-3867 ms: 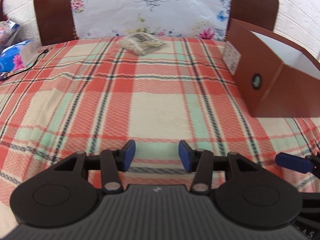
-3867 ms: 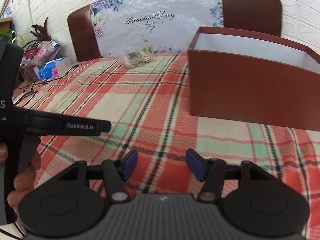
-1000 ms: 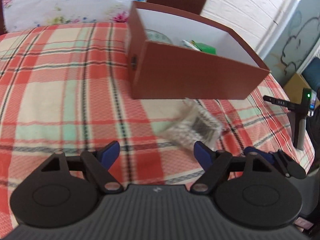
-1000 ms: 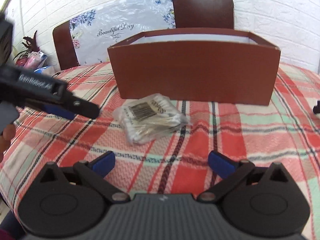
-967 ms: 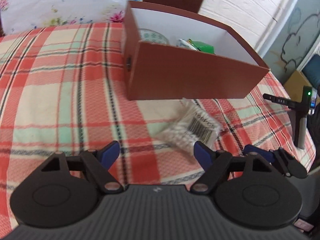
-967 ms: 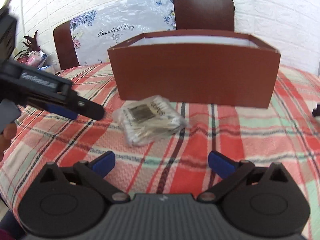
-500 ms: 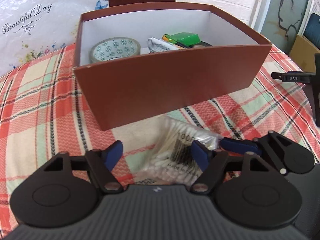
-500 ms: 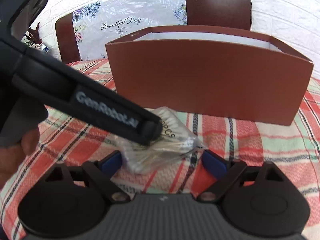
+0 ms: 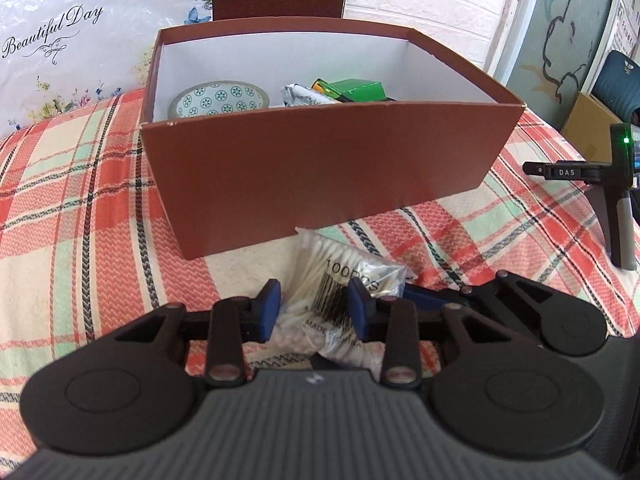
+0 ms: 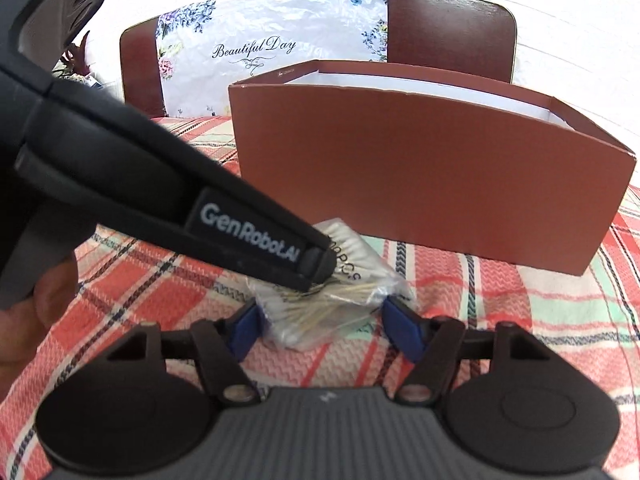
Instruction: Organize objects
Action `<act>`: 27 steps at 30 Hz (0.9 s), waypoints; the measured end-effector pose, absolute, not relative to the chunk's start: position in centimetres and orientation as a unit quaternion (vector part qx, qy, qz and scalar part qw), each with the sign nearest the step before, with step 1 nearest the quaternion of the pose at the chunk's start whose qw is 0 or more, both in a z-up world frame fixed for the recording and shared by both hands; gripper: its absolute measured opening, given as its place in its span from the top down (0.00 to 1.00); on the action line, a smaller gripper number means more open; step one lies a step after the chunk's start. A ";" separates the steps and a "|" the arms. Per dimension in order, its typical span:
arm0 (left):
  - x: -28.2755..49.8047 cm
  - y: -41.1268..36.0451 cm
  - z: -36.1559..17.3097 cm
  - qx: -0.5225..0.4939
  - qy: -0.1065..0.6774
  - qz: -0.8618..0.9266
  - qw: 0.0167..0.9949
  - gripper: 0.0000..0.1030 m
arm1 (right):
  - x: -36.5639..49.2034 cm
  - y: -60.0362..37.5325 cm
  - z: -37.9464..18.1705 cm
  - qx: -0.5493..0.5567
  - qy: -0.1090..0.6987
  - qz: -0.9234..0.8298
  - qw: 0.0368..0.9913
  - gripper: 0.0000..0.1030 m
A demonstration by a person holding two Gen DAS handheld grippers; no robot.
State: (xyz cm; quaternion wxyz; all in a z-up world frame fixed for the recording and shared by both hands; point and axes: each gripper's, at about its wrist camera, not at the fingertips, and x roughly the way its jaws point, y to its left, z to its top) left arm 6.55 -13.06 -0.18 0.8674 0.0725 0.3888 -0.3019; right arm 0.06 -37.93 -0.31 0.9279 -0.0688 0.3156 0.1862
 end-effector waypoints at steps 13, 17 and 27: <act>4.1 -11.9 -0.1 0.059 0.396 -0.308 0.863 0.68 | -3.1 -37.7 0.1 -0.070 0.319 0.182 0.927 0.55; 4.0 -11.9 -0.2 0.057 0.397 -0.306 0.863 0.68 | -3.4 -37.6 0.1 -0.074 0.318 0.181 0.928 0.55; 3.7 -11.7 -0.2 0.059 0.396 -0.304 0.865 0.68 | -3.5 -37.4 -0.1 -0.079 0.312 0.182 0.929 0.59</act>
